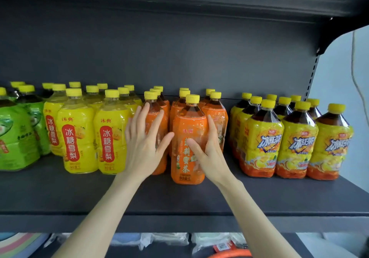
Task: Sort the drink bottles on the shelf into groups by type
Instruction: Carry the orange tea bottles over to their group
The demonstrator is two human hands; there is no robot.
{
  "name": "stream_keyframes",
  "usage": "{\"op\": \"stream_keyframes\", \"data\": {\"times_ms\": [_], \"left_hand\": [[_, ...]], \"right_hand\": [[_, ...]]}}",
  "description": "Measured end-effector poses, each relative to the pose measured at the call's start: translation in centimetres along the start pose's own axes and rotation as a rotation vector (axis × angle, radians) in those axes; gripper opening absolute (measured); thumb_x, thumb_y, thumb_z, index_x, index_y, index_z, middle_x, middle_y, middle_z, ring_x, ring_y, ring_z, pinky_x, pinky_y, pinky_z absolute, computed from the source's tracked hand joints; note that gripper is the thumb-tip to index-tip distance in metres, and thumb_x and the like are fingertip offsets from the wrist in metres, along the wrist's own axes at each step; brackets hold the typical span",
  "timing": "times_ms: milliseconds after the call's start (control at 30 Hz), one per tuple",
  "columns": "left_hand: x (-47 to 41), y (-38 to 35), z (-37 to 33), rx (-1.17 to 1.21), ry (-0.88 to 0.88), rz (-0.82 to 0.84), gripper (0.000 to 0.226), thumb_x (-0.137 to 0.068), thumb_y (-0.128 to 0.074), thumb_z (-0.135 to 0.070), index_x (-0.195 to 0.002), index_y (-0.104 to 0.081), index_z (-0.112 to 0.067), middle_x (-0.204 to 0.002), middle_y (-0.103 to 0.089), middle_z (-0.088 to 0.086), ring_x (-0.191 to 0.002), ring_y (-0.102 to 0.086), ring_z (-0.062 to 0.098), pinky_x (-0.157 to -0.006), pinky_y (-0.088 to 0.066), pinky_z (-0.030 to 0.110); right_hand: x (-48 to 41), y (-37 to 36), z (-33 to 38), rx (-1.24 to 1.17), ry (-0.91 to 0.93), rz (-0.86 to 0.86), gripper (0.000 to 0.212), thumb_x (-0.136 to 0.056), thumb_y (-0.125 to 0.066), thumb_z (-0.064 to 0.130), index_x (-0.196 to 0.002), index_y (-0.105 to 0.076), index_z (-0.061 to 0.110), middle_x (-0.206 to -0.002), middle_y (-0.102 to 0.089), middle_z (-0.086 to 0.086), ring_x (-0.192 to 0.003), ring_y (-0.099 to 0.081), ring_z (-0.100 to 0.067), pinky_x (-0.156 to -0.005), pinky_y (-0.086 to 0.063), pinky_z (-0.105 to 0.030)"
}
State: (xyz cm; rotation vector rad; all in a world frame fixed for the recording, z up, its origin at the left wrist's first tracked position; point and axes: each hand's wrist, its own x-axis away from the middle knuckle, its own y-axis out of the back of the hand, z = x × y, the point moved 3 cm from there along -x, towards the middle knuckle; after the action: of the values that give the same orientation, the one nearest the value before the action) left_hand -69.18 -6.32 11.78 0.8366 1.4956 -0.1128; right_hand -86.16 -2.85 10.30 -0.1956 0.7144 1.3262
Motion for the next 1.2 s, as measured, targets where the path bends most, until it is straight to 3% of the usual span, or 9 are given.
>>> {"op": "stream_keyframes", "data": {"times_ms": [67, 167, 367, 600, 833, 1067, 1200], "left_hand": [[-0.3, -0.7, 0.9, 0.006, 0.020, 0.047, 0.063, -0.093, -0.028, -0.056, -0.143, -0.036, -0.017, -0.154, -0.022, 0.014, -0.144, -0.010, 0.026, -0.113, -0.010, 0.045], [-0.3, -1.4, 1.4, 0.019, 0.032, 0.064, 0.062, -0.094, -0.028, -0.054, -0.145, -0.032, -0.019, -0.156, -0.020, 0.012, -0.144, -0.009, 0.025, -0.113, -0.013, 0.044], [-0.2, -2.2, 2.1, 0.008, 0.012, 0.049, 0.056, -0.096, -0.030, -0.047, -0.146, -0.026, -0.023, -0.156, -0.019, 0.010, -0.144, -0.009, 0.025, -0.113, -0.014, 0.045], [-0.1, -2.7, 2.1, 0.038, 0.004, 0.008, 0.049, -0.099, -0.027, -0.038, -0.145, -0.026, -0.023, -0.155, -0.020, 0.011, -0.144, -0.006, 0.023, -0.113, -0.012, 0.047], [-0.2, -2.6, 2.1, -0.003, 0.002, -0.001, 0.049, -0.098, -0.033, -0.040, -0.143, -0.034, -0.021, -0.152, -0.029, 0.013, -0.141, -0.016, 0.026, -0.110, -0.020, 0.048], [-0.5, -1.0, 1.5, -0.045, 0.028, 0.117, 0.052, -0.094, -0.044, -0.038, -0.142, -0.036, -0.020, -0.152, -0.029, 0.013, -0.141, -0.022, 0.031, -0.108, -0.022, 0.044], [-0.8, 1.1, 0.6, -0.011, 0.055, 0.264, 0.057, -0.095, -0.051, -0.030, -0.147, -0.029, -0.022, -0.158, -0.011, 0.005, -0.146, -0.004, 0.023, -0.113, -0.017, 0.041]], "right_hand": [[-0.1, 0.0, 0.2, 0.033, 0.006, -0.009, 0.073, -0.090, -0.056, 0.047, -0.135, 0.000, 0.062, -0.155, -0.016, 0.010, -0.141, -0.027, -0.012, -0.111, -0.037, -0.044], [-0.5, -0.1, 0.4, 0.085, -0.003, -0.039, 0.072, -0.092, -0.057, 0.039, -0.136, -0.002, 0.054, -0.156, -0.009, 0.007, -0.143, -0.021, -0.012, -0.112, -0.034, -0.040], [-1.6, -0.7, -0.3, 0.203, -0.042, -0.088, 0.077, -0.089, -0.058, 0.046, -0.149, -0.009, 0.039, -0.154, -0.027, 0.005, -0.139, -0.031, -0.014, -0.109, -0.039, -0.048], [-1.9, -0.9, -0.4, 0.264, -0.038, -0.102, 0.077, -0.090, -0.057, 0.043, -0.150, -0.009, 0.034, -0.154, -0.028, 0.004, -0.135, -0.034, -0.008, -0.108, -0.041, -0.040], [-2.0, -1.1, -0.3, 0.307, -0.006, -0.119, 0.075, -0.091, -0.055, 0.045, -0.149, -0.008, 0.036, -0.153, -0.030, 0.003, -0.136, -0.038, -0.017, -0.104, -0.044, -0.040], [-1.6, -0.7, 1.0, 0.414, -0.060, -0.074, 0.076, -0.092, -0.053, 0.046, -0.150, -0.006, 0.036, -0.151, -0.037, 0.000, -0.127, -0.050, -0.021, -0.095, -0.052, -0.042], [-1.2, -0.4, 2.2, 0.648, -0.084, -0.022, 0.078, -0.095, -0.049, 0.045, -0.152, 0.004, 0.031, -0.150, -0.039, -0.004, -0.117, -0.058, -0.026, -0.087, -0.054, -0.042]]}}
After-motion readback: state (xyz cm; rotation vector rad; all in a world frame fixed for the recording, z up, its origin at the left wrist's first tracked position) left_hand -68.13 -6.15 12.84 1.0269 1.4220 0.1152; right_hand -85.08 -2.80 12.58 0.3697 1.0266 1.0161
